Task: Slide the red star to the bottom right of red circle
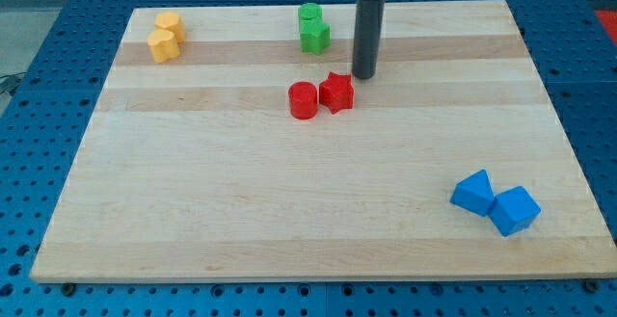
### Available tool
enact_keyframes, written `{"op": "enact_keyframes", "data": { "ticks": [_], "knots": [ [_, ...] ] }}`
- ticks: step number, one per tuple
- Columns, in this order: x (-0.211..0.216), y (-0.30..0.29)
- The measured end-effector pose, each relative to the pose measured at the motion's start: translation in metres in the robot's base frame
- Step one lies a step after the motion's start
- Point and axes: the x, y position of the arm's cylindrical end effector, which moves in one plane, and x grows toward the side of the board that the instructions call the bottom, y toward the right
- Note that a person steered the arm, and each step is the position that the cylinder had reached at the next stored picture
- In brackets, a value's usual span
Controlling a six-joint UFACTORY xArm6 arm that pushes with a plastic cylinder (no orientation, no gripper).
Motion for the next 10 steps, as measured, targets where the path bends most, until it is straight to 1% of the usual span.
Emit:
{"op": "enact_keyframes", "data": {
  "ticks": [1, 3, 5, 6, 7, 8, 9, 10],
  "knots": [
    [0.01, -0.012],
    [0.013, -0.019],
    [0.031, -0.029],
    [0.008, -0.038],
    [-0.006, -0.045],
    [-0.006, -0.048],
    [-0.006, -0.089],
    [0.004, -0.089]
  ]
}}
